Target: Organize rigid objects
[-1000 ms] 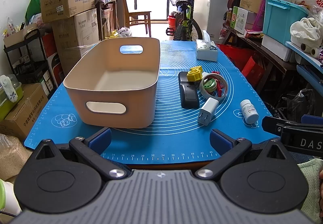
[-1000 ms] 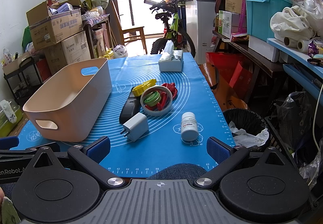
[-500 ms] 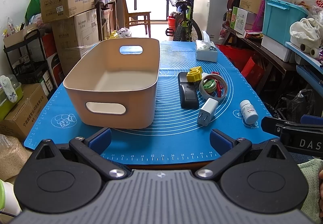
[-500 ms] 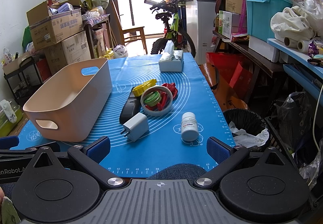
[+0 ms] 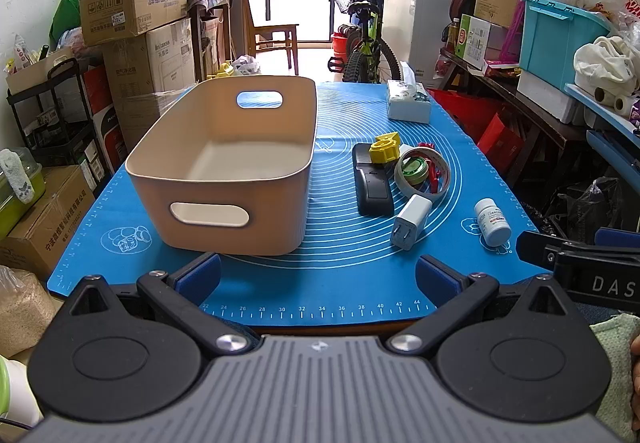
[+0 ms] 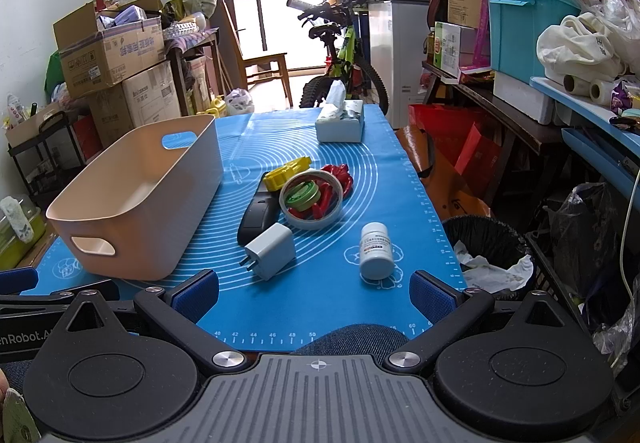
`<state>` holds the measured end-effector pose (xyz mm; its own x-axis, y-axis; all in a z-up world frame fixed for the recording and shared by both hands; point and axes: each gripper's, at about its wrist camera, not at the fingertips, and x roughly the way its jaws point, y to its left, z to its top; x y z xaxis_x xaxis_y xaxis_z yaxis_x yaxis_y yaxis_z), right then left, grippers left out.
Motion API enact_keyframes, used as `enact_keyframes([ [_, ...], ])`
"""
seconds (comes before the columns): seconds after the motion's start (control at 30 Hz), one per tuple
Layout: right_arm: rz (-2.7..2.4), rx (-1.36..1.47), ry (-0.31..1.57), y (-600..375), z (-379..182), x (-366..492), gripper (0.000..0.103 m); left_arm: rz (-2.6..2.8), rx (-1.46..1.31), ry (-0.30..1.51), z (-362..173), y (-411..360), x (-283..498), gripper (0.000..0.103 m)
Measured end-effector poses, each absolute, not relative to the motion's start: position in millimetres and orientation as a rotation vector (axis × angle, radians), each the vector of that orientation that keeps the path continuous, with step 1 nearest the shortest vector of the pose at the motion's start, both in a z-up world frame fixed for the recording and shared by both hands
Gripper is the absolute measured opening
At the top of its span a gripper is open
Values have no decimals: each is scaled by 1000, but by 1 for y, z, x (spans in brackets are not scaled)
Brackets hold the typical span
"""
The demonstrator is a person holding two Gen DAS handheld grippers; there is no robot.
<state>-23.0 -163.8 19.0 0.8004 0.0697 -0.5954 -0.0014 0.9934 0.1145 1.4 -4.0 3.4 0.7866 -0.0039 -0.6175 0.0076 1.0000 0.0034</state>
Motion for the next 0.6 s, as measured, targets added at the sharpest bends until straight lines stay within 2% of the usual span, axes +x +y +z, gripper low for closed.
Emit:
enact_keyframes([
  [0.6,46,134,638,-163,25,-17,101,2,-16,648,9,7,2,102],
])
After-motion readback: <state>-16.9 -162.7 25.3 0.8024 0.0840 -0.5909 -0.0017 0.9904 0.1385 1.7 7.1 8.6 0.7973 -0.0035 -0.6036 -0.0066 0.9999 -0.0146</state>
